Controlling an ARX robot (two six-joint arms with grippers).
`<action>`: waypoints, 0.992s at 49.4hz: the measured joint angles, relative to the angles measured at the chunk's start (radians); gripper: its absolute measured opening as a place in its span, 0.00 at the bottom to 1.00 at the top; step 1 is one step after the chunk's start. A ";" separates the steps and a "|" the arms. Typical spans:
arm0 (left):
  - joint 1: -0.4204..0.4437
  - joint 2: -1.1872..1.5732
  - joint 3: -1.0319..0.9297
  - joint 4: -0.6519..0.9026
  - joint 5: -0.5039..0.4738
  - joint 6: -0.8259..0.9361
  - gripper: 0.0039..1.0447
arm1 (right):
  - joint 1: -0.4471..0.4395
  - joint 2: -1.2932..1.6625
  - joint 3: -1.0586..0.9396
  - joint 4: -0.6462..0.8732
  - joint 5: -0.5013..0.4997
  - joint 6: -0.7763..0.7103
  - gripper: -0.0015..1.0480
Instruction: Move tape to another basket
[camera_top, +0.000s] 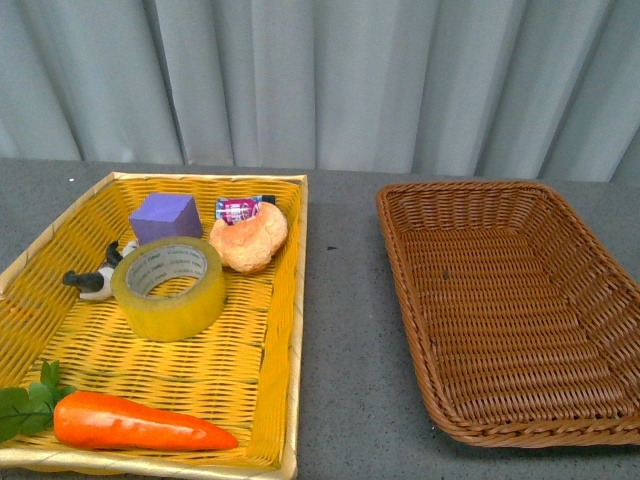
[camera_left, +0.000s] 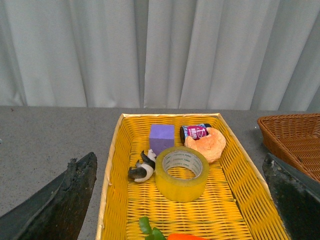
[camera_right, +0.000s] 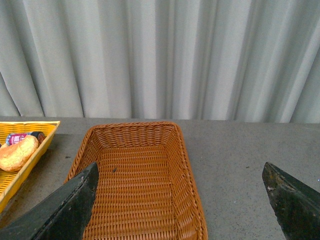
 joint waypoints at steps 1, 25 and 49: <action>0.000 0.000 0.000 0.000 0.000 0.000 0.94 | 0.000 0.000 0.000 0.000 0.000 0.000 0.91; -0.006 0.017 0.009 -0.032 -0.031 -0.021 0.94 | 0.000 0.000 0.000 0.000 0.000 0.000 0.91; -0.036 1.207 0.346 0.435 0.003 -0.175 0.94 | 0.000 -0.001 0.000 0.000 0.000 0.000 0.91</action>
